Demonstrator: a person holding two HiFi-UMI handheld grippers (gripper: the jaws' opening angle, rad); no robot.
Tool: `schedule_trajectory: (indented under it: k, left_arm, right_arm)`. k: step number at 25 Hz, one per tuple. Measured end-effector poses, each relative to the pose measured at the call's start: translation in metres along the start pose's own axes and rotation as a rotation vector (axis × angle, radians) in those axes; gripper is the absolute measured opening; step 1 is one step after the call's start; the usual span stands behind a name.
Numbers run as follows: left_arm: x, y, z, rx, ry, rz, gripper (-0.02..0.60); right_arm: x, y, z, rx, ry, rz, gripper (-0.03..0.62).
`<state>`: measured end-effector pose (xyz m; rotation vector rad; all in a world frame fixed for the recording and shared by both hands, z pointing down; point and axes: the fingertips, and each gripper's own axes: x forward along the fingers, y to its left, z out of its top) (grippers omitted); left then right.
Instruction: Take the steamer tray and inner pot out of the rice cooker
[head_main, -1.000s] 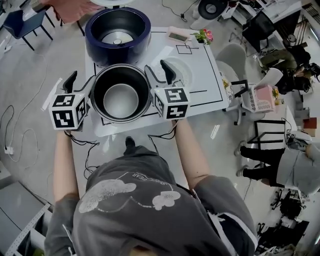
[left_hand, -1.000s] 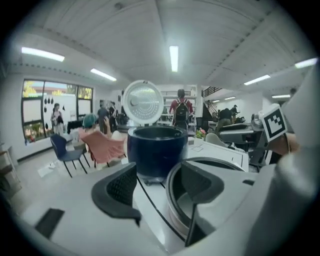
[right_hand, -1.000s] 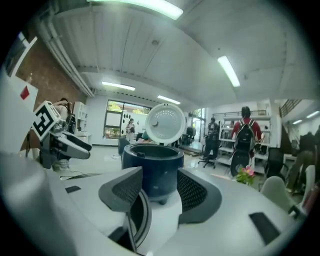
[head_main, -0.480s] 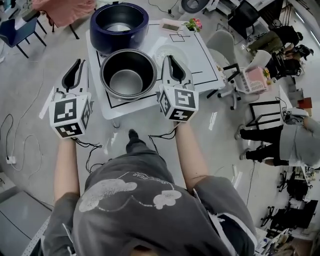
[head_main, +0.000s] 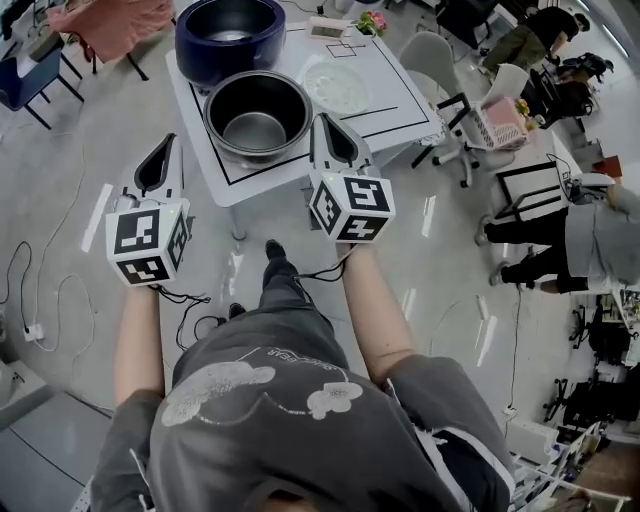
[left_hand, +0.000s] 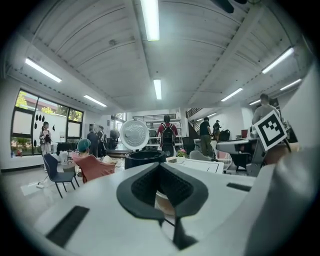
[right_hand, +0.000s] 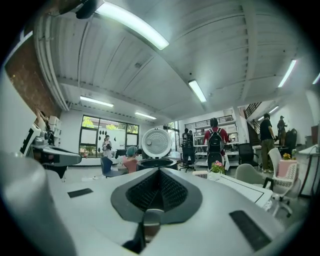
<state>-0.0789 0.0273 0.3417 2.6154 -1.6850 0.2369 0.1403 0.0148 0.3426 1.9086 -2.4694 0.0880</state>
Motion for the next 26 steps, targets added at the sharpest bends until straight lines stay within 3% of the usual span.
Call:
schedule_trajectory:
  k: [12,19,26]
  left_arm:
    - [-0.038,-0.023,-0.045,-0.032,0.065,-0.051,0.006]
    - [-0.041,-0.033,-0.053,-0.022,0.075,-0.054,0.006]
    - [-0.035,-0.034,-0.058,-0.059,0.087,-0.052,0.006]
  right_arm:
    - [-0.05,0.019,-0.031,0.007,0.089,-0.025,0.025]
    - [-0.061,0.02,-0.04,-0.004,0.112,-0.002,0.025]
    - [-0.059,0.019,-0.043,-0.04,0.11,-0.006,0.026]
